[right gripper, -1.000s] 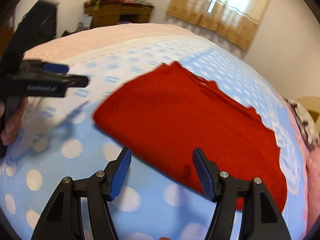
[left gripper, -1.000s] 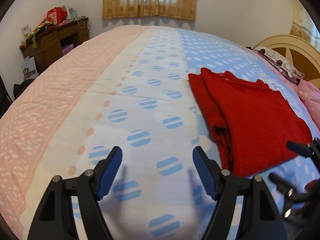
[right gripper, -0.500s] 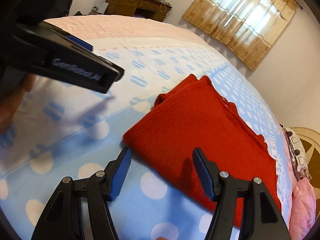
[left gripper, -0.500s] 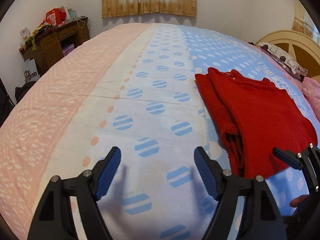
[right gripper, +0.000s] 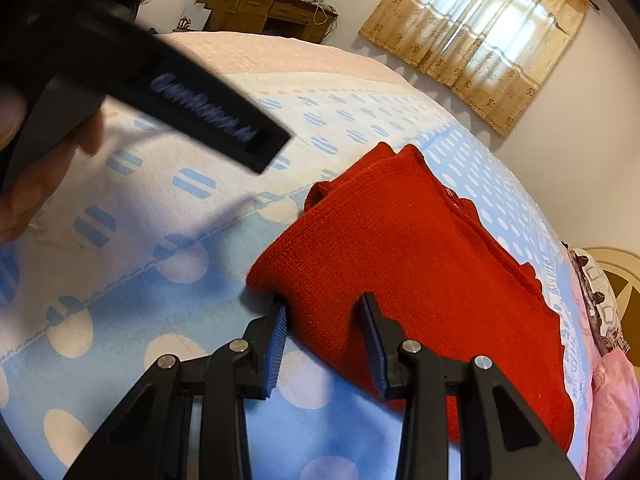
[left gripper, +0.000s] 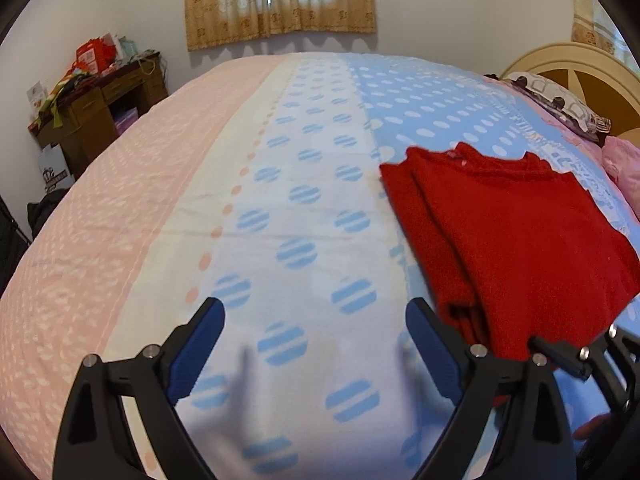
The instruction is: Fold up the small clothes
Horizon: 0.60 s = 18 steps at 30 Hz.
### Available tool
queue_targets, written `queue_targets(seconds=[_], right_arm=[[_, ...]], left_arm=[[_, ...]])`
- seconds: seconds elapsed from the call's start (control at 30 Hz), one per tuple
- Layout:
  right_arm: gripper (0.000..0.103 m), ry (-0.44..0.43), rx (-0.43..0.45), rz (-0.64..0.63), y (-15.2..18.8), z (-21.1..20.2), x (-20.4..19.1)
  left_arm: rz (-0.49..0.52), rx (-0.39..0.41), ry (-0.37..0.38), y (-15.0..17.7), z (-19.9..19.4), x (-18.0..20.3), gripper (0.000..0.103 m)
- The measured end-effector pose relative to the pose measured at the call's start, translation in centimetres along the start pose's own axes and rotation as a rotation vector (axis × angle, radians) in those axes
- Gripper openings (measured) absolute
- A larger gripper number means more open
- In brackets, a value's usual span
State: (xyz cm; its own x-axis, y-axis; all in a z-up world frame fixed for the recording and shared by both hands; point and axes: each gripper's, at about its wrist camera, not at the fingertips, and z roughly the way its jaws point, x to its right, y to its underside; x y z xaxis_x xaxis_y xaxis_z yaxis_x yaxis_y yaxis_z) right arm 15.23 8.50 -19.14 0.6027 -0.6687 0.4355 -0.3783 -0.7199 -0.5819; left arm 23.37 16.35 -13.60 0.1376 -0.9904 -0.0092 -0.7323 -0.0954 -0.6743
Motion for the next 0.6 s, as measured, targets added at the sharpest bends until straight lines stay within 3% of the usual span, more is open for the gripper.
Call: queue_targets(seconds=[0.37, 0.6], right_arm=[[0.037, 0.017, 0.01, -0.008, 0.1, 0.0, -0.4], [0.037, 0.029, 0.012, -0.017, 0.2, -0.1, -0.9]], left_arm=[[0.015, -0.018, 0.226, -4.4, 2.6, 2.2, 0.095], [-0.034, -0.067, 0.3, -6.4, 5.9, 3.5, 0.095]])
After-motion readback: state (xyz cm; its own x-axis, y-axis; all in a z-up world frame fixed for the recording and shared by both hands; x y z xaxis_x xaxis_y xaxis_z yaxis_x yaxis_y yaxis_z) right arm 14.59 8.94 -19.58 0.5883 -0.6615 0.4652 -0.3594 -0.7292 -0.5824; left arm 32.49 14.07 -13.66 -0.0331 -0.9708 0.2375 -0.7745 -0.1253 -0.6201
